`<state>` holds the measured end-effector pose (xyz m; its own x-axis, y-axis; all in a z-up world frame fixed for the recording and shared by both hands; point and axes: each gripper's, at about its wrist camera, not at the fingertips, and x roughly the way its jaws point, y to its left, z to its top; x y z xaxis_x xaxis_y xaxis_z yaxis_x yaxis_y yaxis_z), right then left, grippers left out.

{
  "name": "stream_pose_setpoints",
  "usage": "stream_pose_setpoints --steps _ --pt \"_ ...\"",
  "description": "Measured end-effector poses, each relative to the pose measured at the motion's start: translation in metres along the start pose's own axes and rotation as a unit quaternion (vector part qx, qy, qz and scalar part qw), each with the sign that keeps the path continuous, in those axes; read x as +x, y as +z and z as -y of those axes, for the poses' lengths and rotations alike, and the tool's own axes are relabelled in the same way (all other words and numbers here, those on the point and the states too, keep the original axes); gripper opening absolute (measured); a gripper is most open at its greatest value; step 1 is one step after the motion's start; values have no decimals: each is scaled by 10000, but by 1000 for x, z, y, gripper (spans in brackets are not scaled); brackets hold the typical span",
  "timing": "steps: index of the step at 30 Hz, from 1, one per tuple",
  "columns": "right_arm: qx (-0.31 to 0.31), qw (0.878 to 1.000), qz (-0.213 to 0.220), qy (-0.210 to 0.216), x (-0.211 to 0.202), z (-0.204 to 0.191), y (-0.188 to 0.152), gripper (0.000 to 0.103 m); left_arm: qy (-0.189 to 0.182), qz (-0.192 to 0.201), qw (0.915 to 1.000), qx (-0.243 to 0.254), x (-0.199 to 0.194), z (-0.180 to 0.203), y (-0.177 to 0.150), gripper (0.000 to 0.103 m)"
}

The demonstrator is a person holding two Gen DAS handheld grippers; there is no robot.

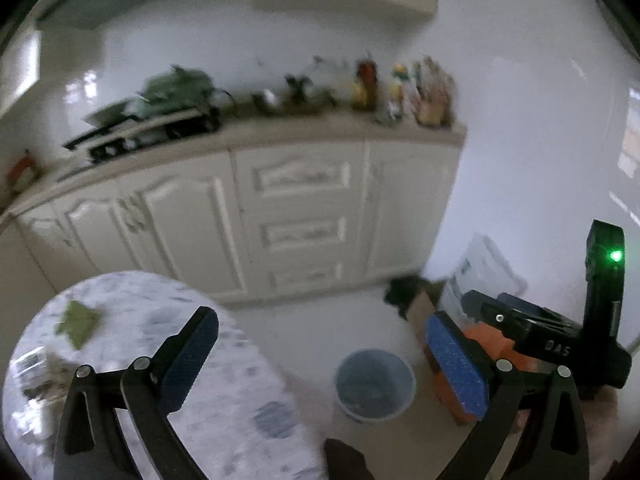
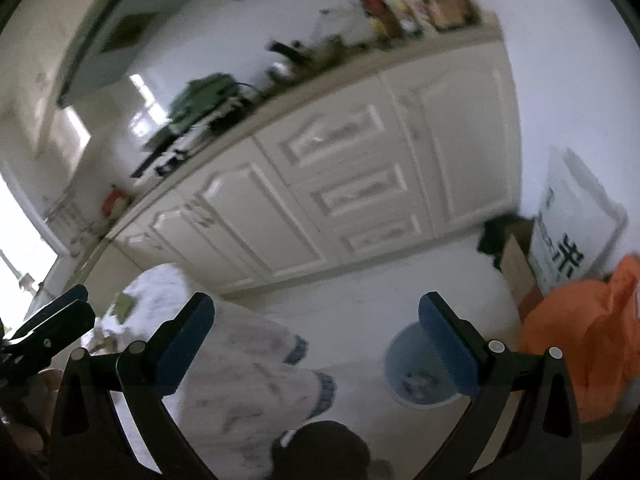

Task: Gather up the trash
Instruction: 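Return both tools to the table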

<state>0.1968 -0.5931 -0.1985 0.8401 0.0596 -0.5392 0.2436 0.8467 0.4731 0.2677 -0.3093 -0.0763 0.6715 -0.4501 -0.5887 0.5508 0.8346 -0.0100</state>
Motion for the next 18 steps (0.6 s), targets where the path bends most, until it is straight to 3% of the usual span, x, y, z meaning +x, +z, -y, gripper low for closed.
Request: stream_pose_setpoints --steps 4,11,18 --pt "-308 9991 75 269 -9 -47 -3 103 290 456 9983 -234 -62 -34 -33 102" --pt "-992 9924 126 722 -13 -141 -18 103 820 919 9907 -570 -145 -73 -96 102" --pt "-1335 9849 259 1071 -16 -212 -36 103 1481 1232 9765 -968 -217 -95 -150 102"
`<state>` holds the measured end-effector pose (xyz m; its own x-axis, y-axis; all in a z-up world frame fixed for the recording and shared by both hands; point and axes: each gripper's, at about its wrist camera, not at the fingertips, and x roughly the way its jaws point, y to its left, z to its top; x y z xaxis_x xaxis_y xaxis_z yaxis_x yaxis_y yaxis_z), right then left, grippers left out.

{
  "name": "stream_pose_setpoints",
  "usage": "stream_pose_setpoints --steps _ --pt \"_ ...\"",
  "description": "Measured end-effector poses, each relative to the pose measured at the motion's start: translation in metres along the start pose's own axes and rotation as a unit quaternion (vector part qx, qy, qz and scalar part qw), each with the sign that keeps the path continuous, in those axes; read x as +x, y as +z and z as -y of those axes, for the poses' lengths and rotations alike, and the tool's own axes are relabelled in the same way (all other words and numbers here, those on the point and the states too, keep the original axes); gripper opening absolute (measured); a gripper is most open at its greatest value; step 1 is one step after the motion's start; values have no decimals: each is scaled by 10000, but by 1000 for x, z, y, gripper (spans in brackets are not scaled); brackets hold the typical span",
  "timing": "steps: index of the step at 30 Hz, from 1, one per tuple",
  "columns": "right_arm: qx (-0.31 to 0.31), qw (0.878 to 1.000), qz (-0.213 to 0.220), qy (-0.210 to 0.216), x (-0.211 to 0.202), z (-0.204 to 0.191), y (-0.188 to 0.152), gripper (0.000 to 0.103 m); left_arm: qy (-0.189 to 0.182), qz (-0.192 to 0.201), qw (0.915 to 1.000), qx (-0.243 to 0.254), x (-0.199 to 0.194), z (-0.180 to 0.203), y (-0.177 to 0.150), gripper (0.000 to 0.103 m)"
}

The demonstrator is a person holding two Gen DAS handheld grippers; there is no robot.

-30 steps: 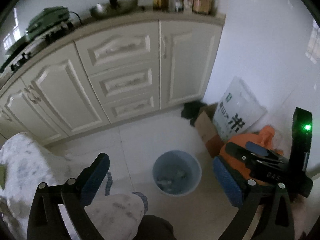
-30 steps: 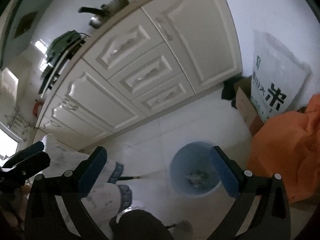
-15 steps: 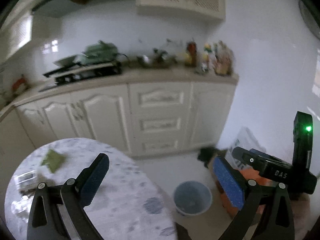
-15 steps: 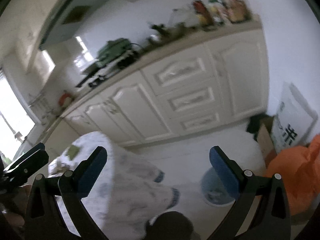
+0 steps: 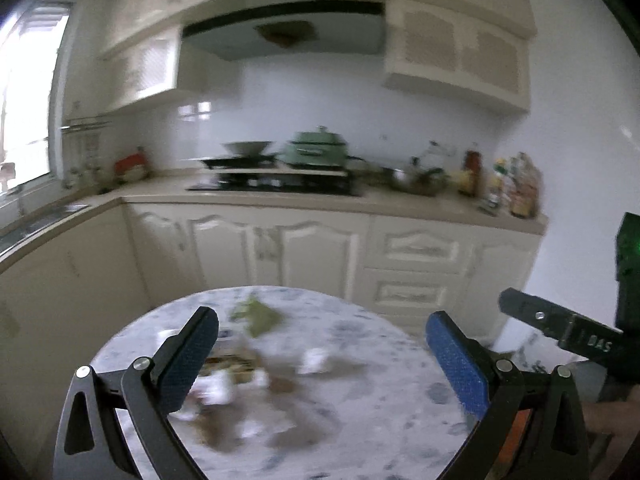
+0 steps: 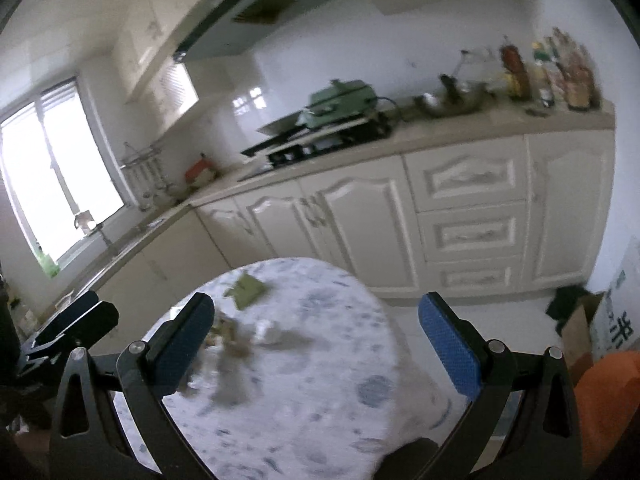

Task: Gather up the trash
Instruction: 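Return both tools to the table, then grasp the crumpled clear plastic wrap with the right gripper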

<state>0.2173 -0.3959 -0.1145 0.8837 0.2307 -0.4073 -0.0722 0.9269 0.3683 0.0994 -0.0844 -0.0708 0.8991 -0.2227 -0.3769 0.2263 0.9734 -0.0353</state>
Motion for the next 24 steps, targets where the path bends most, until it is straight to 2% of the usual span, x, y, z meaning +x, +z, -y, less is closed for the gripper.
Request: stream_pose_setpoints --steps 5,9,13,19,24 --pt "-479 9987 -74 182 14 -54 -5 103 535 115 9981 -295 -44 -23 -19 102" --pt "-931 9952 -173 266 26 -94 -16 103 893 168 9949 -444 -62 -28 -30 102" --pt "-1536 9873 -267 298 39 -133 -31 103 1101 246 9910 -721 -84 -40 -52 102" --pt "-1917 9795 -567 242 64 -158 -52 103 1364 77 9871 -833 -77 -51 -71 102" --pt "-2017 9747 -959 109 96 -162 -71 103 1368 -230 9852 -1007 -53 -60 -77 102"
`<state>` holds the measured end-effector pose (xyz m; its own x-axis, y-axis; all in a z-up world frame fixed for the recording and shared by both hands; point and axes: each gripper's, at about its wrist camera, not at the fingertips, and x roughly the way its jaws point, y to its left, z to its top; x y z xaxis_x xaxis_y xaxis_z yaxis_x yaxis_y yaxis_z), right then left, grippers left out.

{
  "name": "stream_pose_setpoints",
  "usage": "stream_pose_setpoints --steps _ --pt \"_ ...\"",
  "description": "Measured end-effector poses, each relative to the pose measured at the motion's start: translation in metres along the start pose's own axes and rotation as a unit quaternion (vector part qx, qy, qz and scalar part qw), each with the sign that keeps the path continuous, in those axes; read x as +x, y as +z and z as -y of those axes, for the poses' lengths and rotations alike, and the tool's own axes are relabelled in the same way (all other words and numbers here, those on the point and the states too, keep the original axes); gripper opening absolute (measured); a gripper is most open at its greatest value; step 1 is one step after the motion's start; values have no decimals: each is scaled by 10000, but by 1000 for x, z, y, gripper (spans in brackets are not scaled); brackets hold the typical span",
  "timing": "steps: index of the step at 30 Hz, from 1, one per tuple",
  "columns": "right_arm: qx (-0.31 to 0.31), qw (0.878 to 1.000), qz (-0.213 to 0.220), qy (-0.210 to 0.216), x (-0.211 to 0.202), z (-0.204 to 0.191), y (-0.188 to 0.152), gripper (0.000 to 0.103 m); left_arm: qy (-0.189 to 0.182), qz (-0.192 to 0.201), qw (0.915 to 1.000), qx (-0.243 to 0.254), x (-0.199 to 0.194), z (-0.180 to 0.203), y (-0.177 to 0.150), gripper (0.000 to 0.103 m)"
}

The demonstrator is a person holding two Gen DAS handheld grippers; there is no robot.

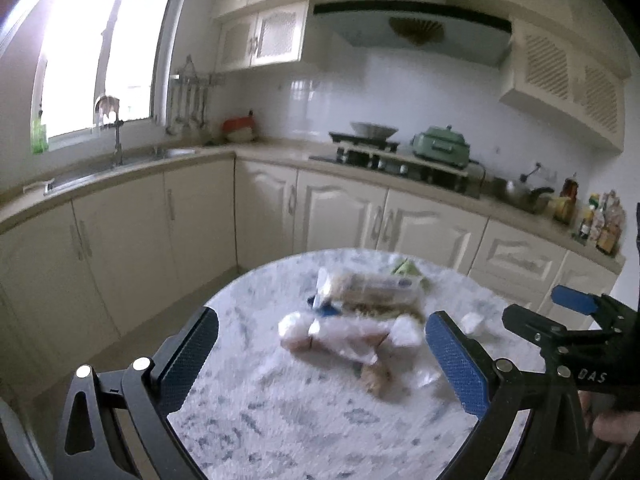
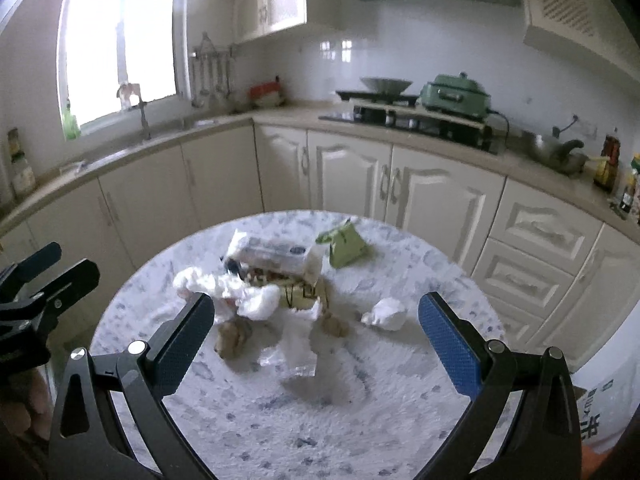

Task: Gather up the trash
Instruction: 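Grasp the crumpled clear plastic wrap with the right gripper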

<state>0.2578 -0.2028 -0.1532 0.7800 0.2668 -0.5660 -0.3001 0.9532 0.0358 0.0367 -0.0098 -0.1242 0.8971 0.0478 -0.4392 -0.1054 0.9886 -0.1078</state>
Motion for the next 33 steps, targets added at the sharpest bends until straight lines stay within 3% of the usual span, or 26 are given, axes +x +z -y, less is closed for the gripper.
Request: stream_pose_setpoints --steps 9,14,19,21,24,30,33 --pt "108 9958 -910 55 74 2 -28 102 -98 -721 9973 -55 71 -14 16 102" --pt "182 9913 -1288 222 111 1 -35 92 -128 -1028 9946 9 100 -10 19 102" --pt "147 9888 -1454 310 137 -2 -39 70 -168 -1240 9921 85 123 -4 25 102" --pt "-24 9898 -1407 226 141 -3 -40 67 -213 -1314 9911 94 132 -1 27 102" --pt "-1 9897 -1374 402 140 8 -42 23 -328 -1427 9891 133 146 6 32 102" --pt "260 9918 -1151 492 120 37 -50 23 -375 -1608 9856 359 182 24 38 102" --pt "310 9919 -1114 522 113 43 -52 23 -385 -1741 9834 341 202 28 41 97"
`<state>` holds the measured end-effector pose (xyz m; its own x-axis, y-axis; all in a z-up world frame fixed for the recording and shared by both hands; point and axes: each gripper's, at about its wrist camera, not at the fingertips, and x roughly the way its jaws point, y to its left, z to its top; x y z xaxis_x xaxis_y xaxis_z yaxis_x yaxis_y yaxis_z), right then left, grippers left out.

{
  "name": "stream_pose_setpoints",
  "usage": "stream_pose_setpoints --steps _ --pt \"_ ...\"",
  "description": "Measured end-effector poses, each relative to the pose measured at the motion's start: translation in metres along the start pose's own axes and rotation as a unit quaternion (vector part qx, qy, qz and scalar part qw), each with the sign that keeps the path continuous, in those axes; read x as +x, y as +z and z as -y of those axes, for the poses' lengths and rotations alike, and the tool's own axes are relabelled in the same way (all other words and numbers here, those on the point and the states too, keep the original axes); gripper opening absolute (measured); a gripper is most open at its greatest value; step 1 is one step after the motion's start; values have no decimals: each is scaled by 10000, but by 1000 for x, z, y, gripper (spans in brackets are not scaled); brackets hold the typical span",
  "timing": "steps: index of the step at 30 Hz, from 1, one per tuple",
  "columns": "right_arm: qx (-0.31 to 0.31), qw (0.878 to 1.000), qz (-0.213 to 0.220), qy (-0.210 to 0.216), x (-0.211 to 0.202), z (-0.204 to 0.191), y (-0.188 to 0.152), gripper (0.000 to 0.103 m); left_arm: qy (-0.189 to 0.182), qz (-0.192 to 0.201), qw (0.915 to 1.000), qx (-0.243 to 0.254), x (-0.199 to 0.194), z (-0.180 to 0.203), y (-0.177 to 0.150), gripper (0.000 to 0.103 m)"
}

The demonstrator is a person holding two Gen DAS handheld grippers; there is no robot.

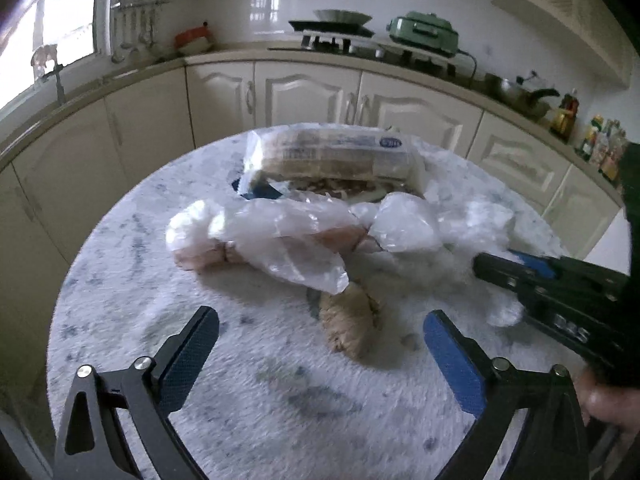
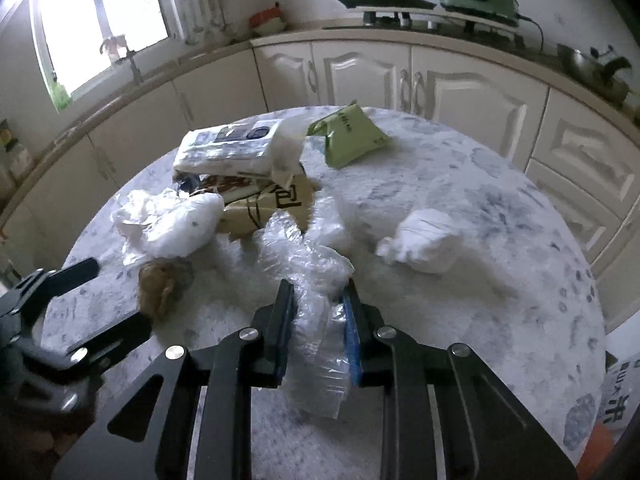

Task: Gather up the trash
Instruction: 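Grasp the crumpled clear plastic wrap with the right gripper, then grasp the brown lump with the left gripper and lift it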

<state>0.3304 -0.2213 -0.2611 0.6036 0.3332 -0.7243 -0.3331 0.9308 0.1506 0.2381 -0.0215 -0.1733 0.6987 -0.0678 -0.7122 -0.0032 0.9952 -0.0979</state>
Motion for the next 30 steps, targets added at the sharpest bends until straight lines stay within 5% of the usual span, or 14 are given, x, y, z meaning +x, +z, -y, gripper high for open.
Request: stream_pose_setpoints --steps 1,3,5,6,7,11,30 --pt "37 10000 20 40 -1 3 -2 23 -44 -50 10000 -21 6 0 3 96" --pt "102 9999 41 115 -5 8 -1 23 -225 -252 9994 -98 19 -4 11 75" --pt "155 9997 74 171 -9 9 -1 23 -215 -293 9993 -11 24 -2 16 65" --pt "183 9995 101 226 -11 10 -1 23 -300 -272 9992 27 23 -1 18 41" --pt "196 9994 118 274 -13 10 -1 23 -383 -299 9988 67 24 0 21 31" --pt "228 9989 156 381 -20 12 -6 23 -898 -300 9955 -51 27 -10 27 29" --pt "242 9960 790 340 -100 16 -18 23 -758 545 9956 77 -35 -12 15 28"
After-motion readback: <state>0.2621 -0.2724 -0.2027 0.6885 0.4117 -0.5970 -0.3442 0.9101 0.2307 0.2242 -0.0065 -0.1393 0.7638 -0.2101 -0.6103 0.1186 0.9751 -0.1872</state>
